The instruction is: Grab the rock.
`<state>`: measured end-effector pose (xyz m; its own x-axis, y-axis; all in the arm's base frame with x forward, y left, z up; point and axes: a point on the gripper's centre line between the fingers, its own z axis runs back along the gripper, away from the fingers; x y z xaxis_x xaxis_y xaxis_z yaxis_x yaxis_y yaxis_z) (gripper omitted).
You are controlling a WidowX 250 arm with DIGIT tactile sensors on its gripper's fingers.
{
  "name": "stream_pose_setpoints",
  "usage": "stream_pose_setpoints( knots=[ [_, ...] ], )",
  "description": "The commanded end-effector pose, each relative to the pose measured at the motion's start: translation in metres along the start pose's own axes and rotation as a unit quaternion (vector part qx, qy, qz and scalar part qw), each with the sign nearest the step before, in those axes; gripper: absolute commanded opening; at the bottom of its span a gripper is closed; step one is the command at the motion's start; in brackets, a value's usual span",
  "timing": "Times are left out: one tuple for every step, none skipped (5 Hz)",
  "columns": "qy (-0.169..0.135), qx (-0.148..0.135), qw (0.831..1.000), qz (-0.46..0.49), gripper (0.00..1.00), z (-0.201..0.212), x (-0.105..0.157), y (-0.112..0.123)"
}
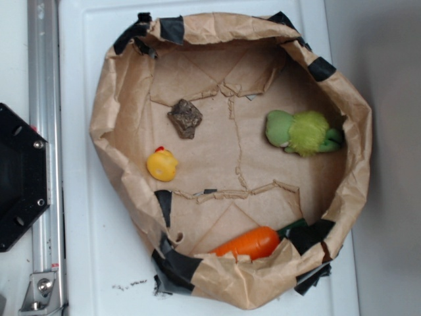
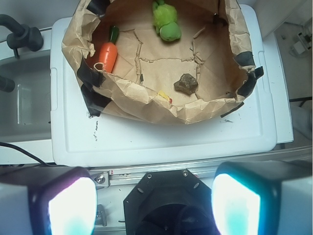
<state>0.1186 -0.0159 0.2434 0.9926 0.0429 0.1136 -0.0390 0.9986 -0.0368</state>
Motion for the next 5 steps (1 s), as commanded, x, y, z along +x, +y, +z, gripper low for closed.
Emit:
stream_pose_setpoints(
  knots=[
    [0.0, 0.0, 1.0, 0.0, 1.0, 0.0, 0.0, 0.0],
    [-0.067, 0.007, 0.99, -0.126, 1.0, -0.012, 0.05, 0.031],
    [-0.096, 0.022, 0.974, -0.204, 1.0, -0.027, 0.088, 0.039],
    [-0.091, 0.006, 0.964, -0.249, 1.0, -0.071, 0.111, 0.053],
    [-0.03, 0.03, 0.959, -0.279, 1.0, -0.121, 0.103, 0.059]
  ],
)
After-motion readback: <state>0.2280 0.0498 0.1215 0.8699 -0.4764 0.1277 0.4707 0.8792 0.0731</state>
